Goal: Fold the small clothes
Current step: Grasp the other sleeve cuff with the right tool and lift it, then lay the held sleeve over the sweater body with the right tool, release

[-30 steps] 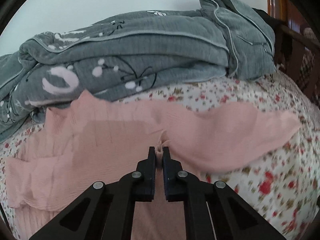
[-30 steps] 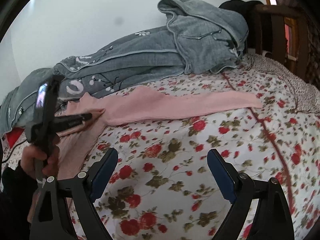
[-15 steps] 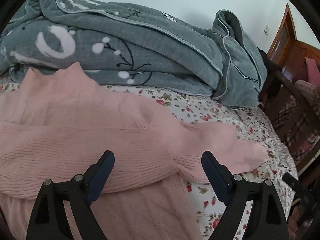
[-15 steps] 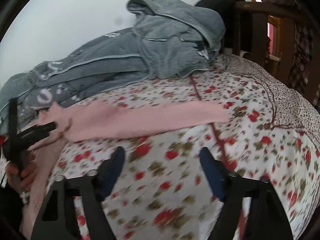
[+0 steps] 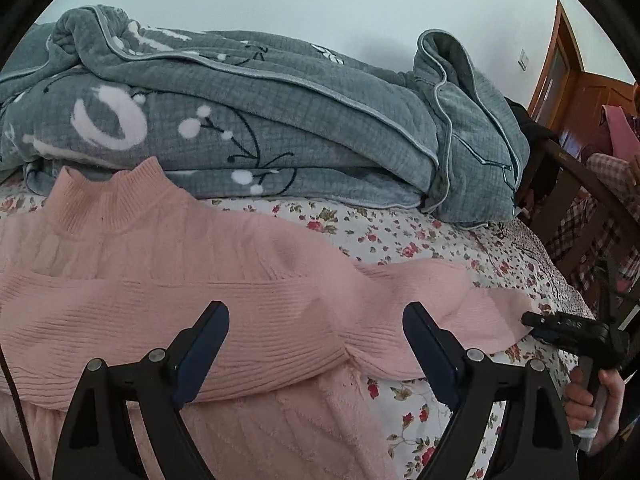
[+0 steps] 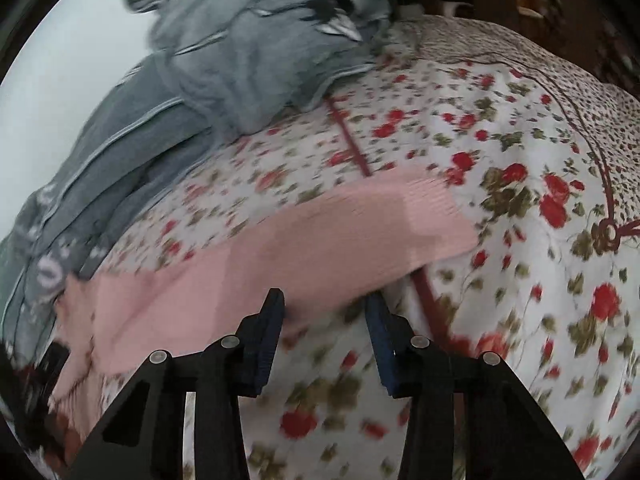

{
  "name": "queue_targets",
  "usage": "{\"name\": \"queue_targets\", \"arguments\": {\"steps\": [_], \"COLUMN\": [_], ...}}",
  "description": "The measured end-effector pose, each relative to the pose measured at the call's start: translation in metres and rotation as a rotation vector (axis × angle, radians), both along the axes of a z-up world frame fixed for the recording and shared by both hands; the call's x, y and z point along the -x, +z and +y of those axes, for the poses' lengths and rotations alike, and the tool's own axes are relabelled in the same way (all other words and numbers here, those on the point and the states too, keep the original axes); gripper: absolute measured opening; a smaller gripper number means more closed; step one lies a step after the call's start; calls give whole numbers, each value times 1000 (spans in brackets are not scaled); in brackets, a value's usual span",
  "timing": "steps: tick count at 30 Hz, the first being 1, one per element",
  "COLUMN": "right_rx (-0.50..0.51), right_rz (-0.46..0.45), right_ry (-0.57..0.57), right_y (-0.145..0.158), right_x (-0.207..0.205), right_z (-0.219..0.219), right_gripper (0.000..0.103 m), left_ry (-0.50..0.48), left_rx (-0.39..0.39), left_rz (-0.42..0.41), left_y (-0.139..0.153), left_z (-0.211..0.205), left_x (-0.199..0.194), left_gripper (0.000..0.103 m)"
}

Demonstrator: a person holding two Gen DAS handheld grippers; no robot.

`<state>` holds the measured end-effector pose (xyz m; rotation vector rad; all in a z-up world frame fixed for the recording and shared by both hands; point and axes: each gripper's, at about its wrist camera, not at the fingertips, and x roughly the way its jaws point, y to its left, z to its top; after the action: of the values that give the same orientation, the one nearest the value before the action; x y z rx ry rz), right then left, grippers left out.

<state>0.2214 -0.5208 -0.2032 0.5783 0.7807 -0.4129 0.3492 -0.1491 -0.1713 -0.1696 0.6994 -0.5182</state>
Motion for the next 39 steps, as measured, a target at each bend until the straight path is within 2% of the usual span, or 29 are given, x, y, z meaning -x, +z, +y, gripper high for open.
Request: {"name": "queue_targets", "arguments": {"steps": [2,5,8,11,13,17,19,21,22,24,26,29,33,37,39], "right_rx": [34,104,187,293,330,481,499,519,534,539,534,563,558,535,511], "right_rz": [11,9,-22,-75,-102,-177,-215,-264,-284,-319,-363,-404,-427,-420,-391], "right_ry": [-29,-40,-39,-40,-24,43,102,153,174,228,292,375,540,710,801], "right_y": [1,3,16,46,64,111,134,156,168,185,199,212,217,196,167], "right_x": [-8,-17,-12,2,7,8,4,2,0,-9,-20,-39,-72,-100,-113], "right_z": [-3,-1,9,26,37,82,109,136,151,178,209,260,346,439,489], "right_gripper": [37,6,6,6,6,6,6,6,6,6,6,6,6,6,6], "left_ry": [-7,-12,-1,18,24,62,76,94,107,160,256,399,573,700,742], "left_rx": [1,-5,2,16,40,41,93,177,190,189,138,43,-86,-118,-76], "left_rz": [3,16,18,13,5,-37,-55,-55,-47,-44,-58,-58,2,32,52], "left_y": [0,-2,-3,-1,2,23,44,62,68,74,71,58,20,-13,-30], "left_z": [-1,-4,-2,3,8,27,52,90,108,148,193,251,335,389,413], "left_x": [-1,-4,-5,-5,-3,7,15,26,31,45,64,88,119,135,140], "left_gripper": [88,88,88,88,88,87,88,89,89,89,89,89,89,89,89]}}
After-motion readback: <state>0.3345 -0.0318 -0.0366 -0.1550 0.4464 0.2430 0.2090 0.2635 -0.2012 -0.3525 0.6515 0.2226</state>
